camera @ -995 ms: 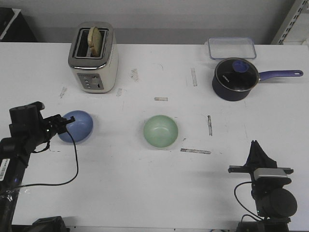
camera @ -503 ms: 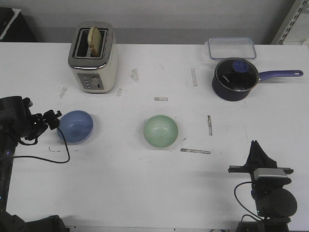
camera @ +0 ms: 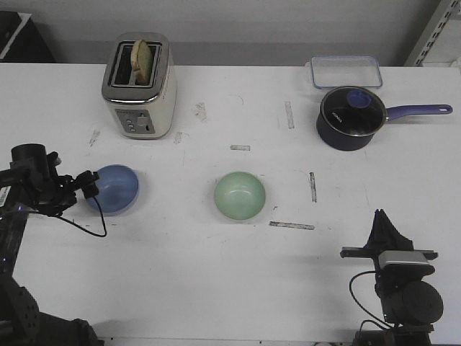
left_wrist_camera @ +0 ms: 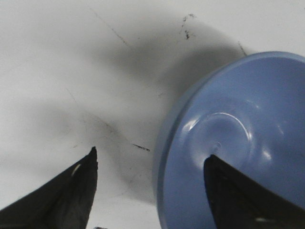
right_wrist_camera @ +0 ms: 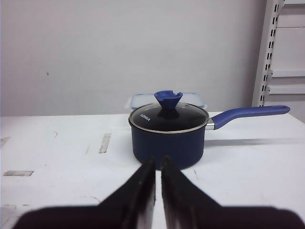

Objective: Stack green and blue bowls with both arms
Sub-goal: 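Reach the left gripper to the light blue bowl and grip its rim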

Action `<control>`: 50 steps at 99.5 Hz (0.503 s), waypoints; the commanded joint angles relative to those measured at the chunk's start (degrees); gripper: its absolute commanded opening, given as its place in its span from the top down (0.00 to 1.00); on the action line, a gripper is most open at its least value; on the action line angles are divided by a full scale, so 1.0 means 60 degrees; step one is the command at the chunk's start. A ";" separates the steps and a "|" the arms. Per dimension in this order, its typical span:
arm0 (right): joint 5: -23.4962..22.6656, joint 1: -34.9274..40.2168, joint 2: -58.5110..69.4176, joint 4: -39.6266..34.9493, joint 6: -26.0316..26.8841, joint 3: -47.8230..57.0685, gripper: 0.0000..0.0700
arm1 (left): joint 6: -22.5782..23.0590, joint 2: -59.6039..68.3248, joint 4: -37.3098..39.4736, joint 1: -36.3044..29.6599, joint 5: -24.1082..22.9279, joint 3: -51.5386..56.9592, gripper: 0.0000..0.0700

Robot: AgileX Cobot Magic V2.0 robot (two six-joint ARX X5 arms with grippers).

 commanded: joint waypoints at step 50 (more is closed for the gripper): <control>-0.0004 0.0015 -0.0011 0.0095 -0.0073 0.0022 0.98 | 0.0219 0.0834 0.0182 -0.0397 0.0047 0.0186 0.73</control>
